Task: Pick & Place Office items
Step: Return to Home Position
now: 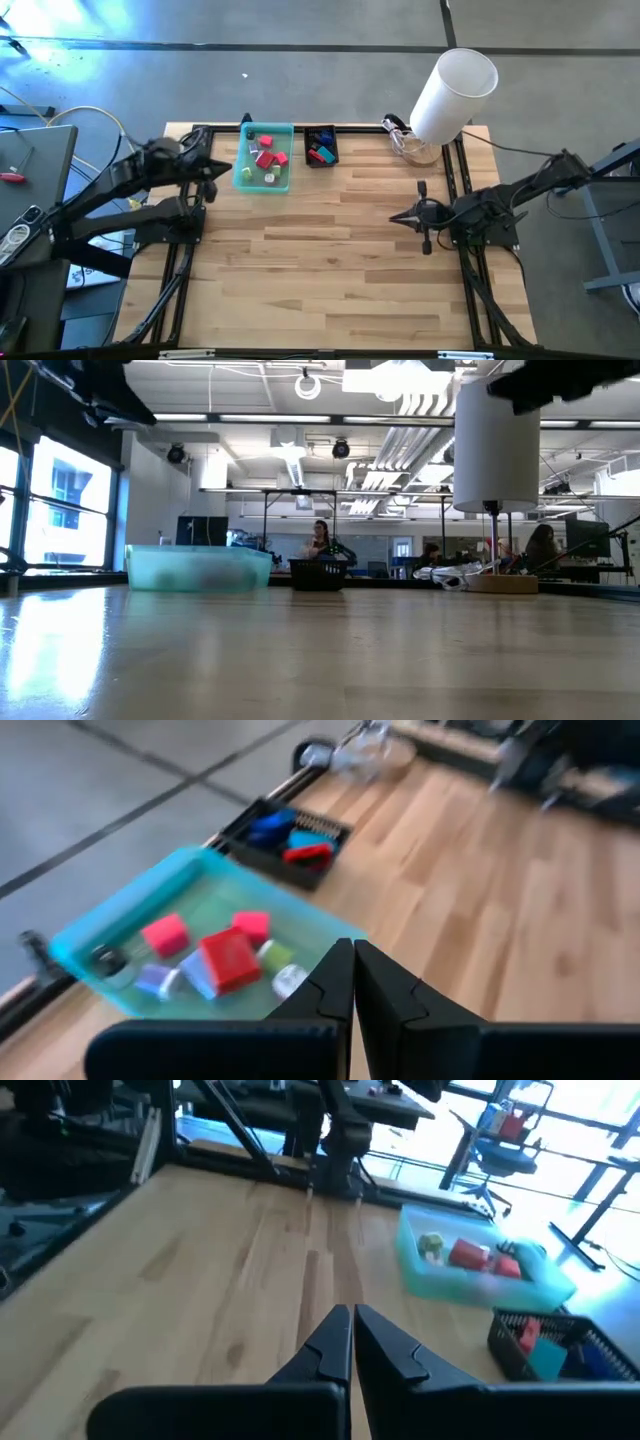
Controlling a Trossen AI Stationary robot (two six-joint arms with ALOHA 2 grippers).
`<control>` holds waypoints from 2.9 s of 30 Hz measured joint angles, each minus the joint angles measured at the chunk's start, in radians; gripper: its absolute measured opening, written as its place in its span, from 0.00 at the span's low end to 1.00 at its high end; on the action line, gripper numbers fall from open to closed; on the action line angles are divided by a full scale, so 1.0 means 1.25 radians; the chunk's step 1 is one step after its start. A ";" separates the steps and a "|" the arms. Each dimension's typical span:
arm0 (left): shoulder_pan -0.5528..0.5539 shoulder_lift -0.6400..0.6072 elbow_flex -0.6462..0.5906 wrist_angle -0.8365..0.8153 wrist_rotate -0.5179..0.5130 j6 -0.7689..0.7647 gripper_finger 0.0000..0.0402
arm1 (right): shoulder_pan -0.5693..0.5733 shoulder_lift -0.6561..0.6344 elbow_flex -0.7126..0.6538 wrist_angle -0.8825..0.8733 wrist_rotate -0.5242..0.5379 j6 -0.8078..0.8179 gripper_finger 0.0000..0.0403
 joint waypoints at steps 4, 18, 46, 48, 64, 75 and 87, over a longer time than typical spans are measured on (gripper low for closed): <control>-0.009 -0.087 -0.077 0.058 0.046 -0.030 0.01 | -0.018 -0.079 -0.095 0.072 -0.020 0.002 0.01; -0.032 -0.280 -0.257 0.284 0.112 -0.092 0.01 | -0.071 -0.288 -0.260 0.125 -0.193 0.058 0.01; -0.096 -0.280 -0.561 0.658 0.167 -0.113 0.01 | -0.075 -0.356 -0.381 0.174 -0.194 0.078 0.01; -0.116 -0.279 -0.570 0.654 0.140 -0.102 0.01 | -0.075 -0.356 -0.381 0.174 -0.187 0.074 0.01; -0.227 -0.280 -0.612 0.628 0.067 -0.079 0.00 | -0.075 -0.355 -0.382 0.148 -0.088 0.081 0.01; -0.231 -0.280 -0.614 0.622 0.068 -0.053 0.00 | -0.075 -0.354 -0.382 0.137 -0.089 0.077 0.01; -0.231 -0.280 -0.616 0.644 0.077 -0.066 0.00 | -0.075 -0.354 -0.383 0.137 -0.091 0.078 0.01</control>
